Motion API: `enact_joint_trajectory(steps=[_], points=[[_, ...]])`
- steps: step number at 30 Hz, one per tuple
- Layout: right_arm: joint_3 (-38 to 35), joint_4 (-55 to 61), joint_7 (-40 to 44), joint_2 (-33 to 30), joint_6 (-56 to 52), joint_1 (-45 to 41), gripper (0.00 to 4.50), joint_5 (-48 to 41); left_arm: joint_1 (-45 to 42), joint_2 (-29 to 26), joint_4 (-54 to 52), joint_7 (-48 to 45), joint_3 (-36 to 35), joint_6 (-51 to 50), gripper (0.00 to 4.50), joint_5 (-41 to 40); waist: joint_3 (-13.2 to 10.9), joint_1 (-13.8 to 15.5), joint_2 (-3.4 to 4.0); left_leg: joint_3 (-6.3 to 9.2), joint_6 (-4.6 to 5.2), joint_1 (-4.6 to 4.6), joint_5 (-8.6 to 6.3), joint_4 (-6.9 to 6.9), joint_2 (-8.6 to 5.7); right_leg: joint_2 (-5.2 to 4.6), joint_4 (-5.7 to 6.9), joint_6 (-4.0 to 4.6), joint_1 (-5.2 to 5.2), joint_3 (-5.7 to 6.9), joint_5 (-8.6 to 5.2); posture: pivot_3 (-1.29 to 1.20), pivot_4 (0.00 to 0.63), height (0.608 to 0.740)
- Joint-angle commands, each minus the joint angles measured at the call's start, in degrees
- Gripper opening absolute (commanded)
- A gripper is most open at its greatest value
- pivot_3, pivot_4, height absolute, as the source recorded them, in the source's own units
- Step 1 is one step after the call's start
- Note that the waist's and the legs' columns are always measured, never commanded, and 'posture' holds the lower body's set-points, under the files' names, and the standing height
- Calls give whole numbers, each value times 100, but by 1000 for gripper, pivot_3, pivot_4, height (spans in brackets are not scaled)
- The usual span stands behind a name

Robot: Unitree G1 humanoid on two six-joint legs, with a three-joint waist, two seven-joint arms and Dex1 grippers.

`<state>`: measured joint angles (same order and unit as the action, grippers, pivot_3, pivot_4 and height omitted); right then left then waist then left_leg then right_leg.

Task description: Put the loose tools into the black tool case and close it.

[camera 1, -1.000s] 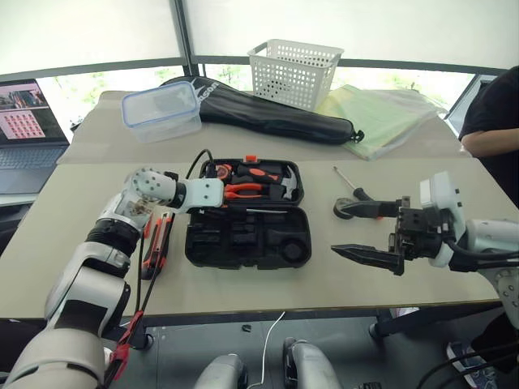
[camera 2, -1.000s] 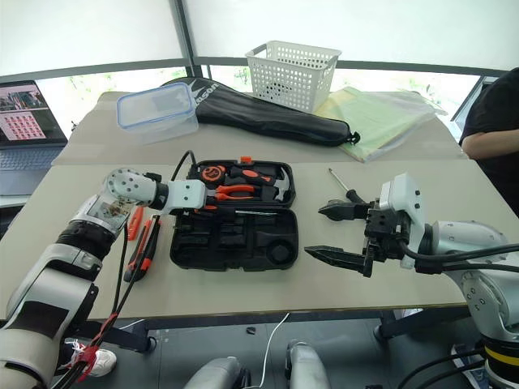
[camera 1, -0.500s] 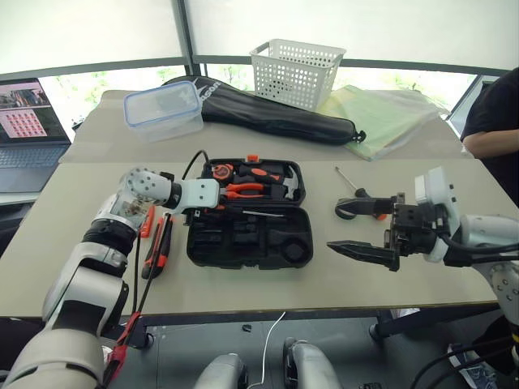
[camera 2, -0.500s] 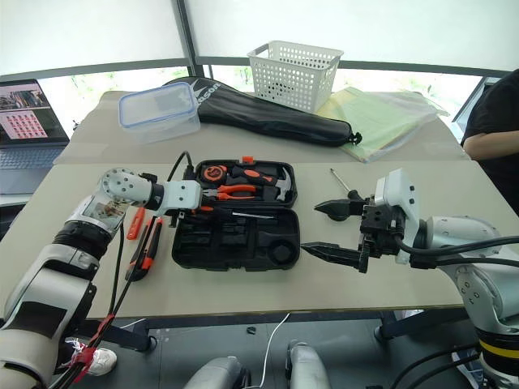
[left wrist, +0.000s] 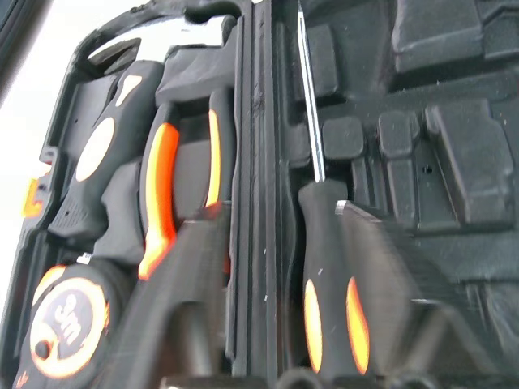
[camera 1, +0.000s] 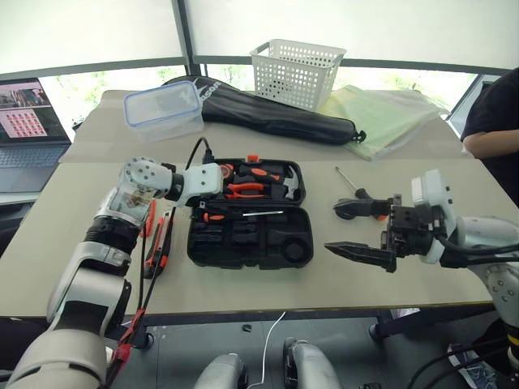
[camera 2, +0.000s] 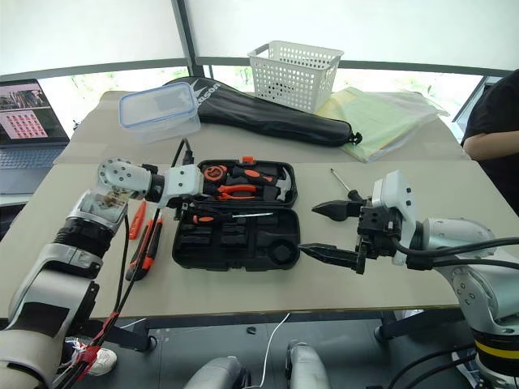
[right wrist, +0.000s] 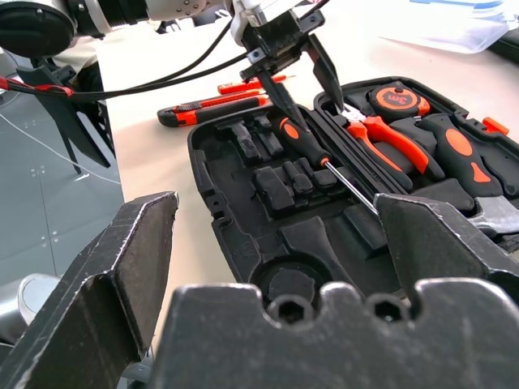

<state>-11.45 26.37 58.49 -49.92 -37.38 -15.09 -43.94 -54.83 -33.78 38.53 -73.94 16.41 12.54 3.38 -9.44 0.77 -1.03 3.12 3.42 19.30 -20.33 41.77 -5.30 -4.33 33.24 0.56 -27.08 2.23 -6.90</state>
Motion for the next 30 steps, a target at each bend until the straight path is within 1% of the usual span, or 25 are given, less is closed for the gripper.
enact_joint_trajectory(steps=[1,2,7,11,14,16,17,20,23,25,26,27,28,30], points=[[-92,94,-9,-5,119,14,4500,-5,-12,94,-21,121,53,154,354,141,0,0,0,0,0,0,0,0,0,0,0,0,0,0,0,0,150,740],[-101,101,-21,-6,112,23,4500,-9,3,123,-23,114,100,129,25,198,0,0,0,0,0,0,0,0,0,0,0,0,0,0,0,0,150,740],[-124,119,-93,10,74,60,4500,-34,116,172,12,132,375,209,25,541,0,4,0,0,0,0,0,1,0,0,1,0,0,-3,0,0,150,740],[-128,126,-203,40,45,89,4500,-51,121,203,376,533,628,671,25,1015,7,20,1,-1,0,-5,0,3,0,-2,3,-1,6,-6,1,0,150,740],[-115,133,-255,46,45,117,4500,-44,87,249,613,720,662,874,25,1129,19,47,5,0,0,-17,0,4,0,-4,4,-1,18,-8,1,0,150,740],[-135,97,-304,53,68,171,4500,7,60,268,704,773,611,964,25,1084,20,65,6,1,1,-29,-1,4,0,-4,4,-2,33,-8,1,0,150,740],[-182,24,-386,54,50,204,4500,50,29,278,674,742,481,916,25,917,20,74,6,2,3,-37,-2,4,1,-4,3,-2,42,-9,1,0,150,740],[-386,-403,-734,-8,90,401,4500,424,-40,219,117,339,-282,-282,25,-142,19,65,5,2,13,-46,-8,4,2,-4,0,-5,54,-9,3,0,150,740],[-553,-918,-990,-2,185,535,4500,754,127,-82,-817,-258,-858,-1673,811,-1120,19,34,4,-2,13,-25,-7,7,1,2,12,-8,30,-4,4,0,150,740],[-538,-1400,-1145,5,257,479,4500,1033,301,-335,-1624,-530,-1163,-2729,1448,-1757,19,-12,4,-13,11,3,-6,17,-2,2,58,-7,-16,-7,4,0,150,740],[-449,-1726,-1198,-1,376,402,4500,1245,391,-469,-2074,-567,-1297,-3300,1899,-2060,19,-18,4,-16,11,0,-6,17,-4,-3,76,-6,-24,-7,4,0,150,740],[-354,-2017,-1230,5,494,310,4500,1432,483,-578,-2463,-571,-1399,-3742,2226,-2296,19,-35,5,-16,11,0,-6,17,-5,-4,74,-6,-25,-6,4,0,150,740],[-254,-2287,-1245,20,643,203,4500,1615,580,-663,-2805,-549,-1482,-4072,2542,-2491,19,-40,5,-18,11,0,-6,17,-6,-4,71,-6,-25,-7,4,0,150,740],[8,-2917,-1305,110,941,-153,4500,1989,806,-721,-3460,-336,-1654,-4432,3329,-2775,19,-63,6,-24,11,-4,-6,17,-10,-7,70,-6,-23,-12,3,0,150,740]])
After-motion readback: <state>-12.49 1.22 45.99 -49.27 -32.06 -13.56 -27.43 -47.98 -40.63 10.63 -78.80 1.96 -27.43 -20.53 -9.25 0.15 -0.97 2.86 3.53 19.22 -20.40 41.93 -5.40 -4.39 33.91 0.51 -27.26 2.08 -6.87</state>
